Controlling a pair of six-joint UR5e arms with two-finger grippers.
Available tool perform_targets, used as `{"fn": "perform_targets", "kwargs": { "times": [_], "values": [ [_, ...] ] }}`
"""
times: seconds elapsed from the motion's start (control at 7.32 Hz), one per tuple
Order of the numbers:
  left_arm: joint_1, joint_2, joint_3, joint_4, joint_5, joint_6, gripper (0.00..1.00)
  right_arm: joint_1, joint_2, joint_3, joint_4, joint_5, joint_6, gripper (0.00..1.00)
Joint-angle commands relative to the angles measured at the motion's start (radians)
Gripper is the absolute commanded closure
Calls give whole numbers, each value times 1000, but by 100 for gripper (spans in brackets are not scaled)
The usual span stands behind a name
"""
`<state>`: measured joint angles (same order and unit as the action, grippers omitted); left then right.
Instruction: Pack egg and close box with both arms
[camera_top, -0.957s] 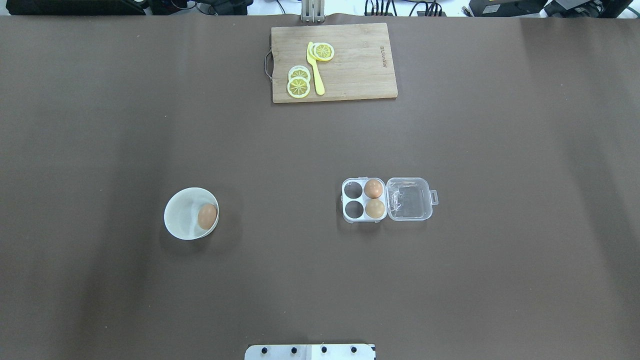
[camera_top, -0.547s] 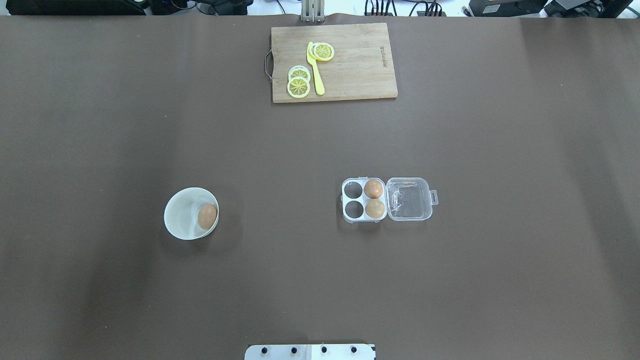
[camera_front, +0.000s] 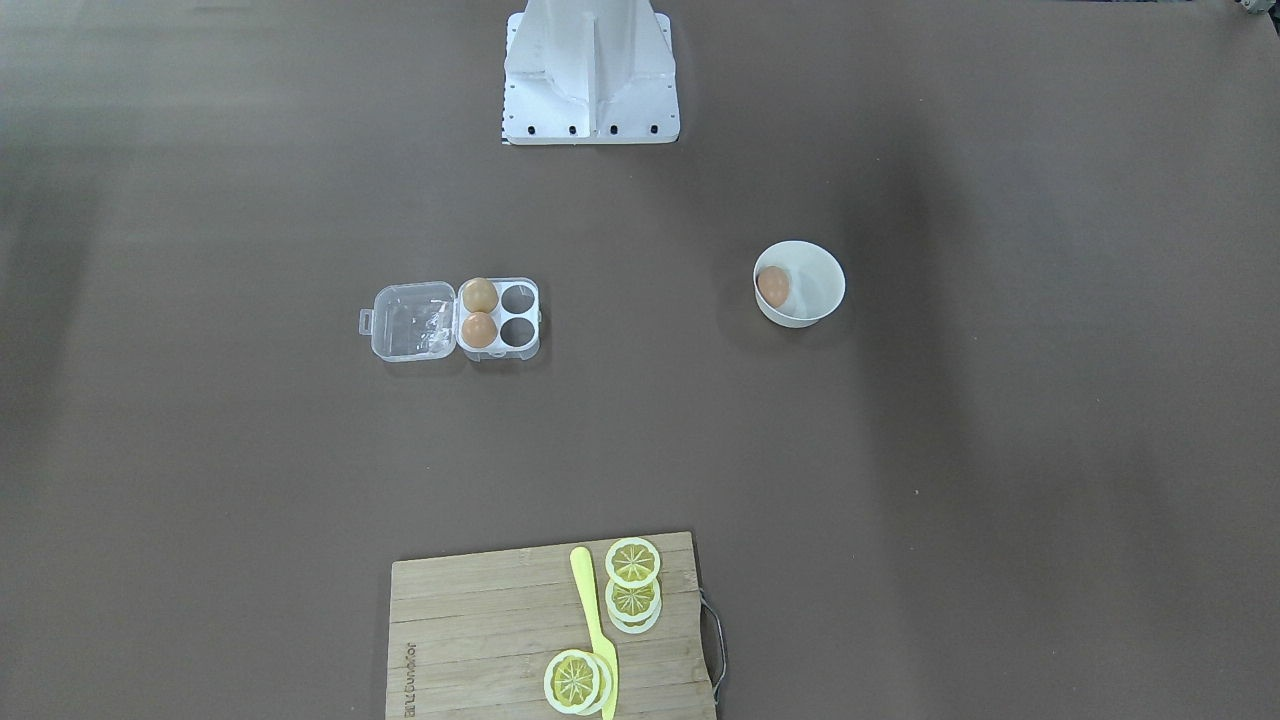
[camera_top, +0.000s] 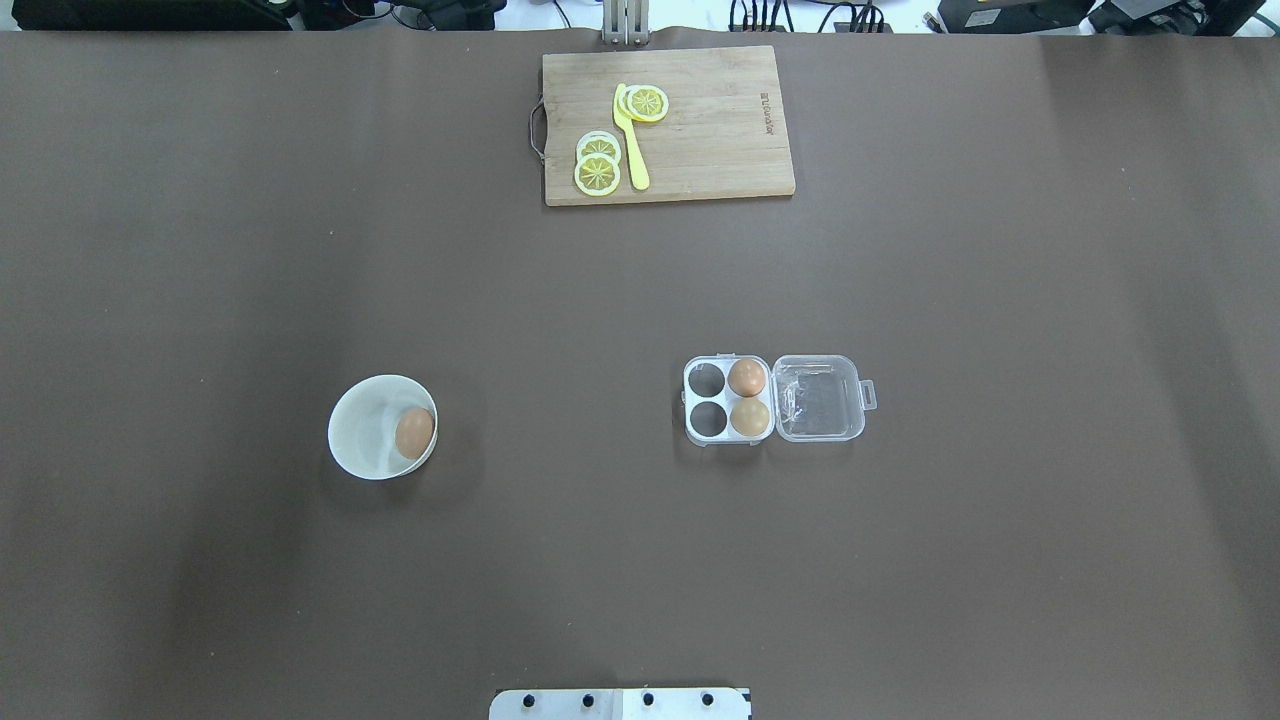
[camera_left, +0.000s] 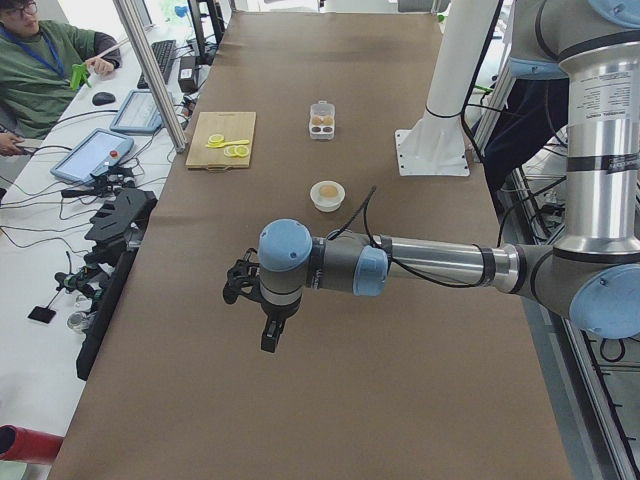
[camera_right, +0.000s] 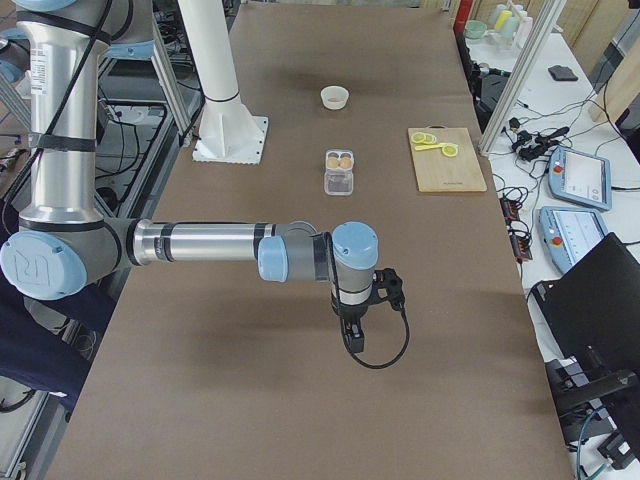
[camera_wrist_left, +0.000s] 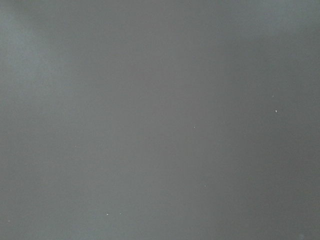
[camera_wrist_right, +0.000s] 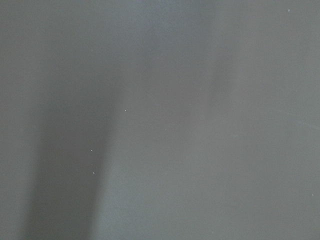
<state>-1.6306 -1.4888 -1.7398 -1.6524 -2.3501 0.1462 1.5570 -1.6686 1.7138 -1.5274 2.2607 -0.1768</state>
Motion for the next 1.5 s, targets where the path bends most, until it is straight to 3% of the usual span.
{"fn": "perform_targets", "kwargs": {
  "times": [0.0,0.14,0.41,0.68,0.82,1.09,1.37],
  "values": [
    [0,-51,53,-192,5,0,0,0,29,0,56,60,32,0],
    [2,-82,104,-269,2,-3,0,-2,55,3,59,57,55,0],
    [2,-122,94,-279,-3,-19,0,-26,67,6,61,54,60,0],
    [34,-123,83,-299,-14,-17,0,-52,63,0,139,62,100,0],
    [54,-120,82,-344,-71,-77,0,-98,67,7,165,65,191,0],
    [160,-133,72,-490,-72,-216,1,-155,69,10,280,65,369,0],
    [250,-174,42,-504,-69,-414,1,-181,105,15,293,77,468,0]
  ]
}}
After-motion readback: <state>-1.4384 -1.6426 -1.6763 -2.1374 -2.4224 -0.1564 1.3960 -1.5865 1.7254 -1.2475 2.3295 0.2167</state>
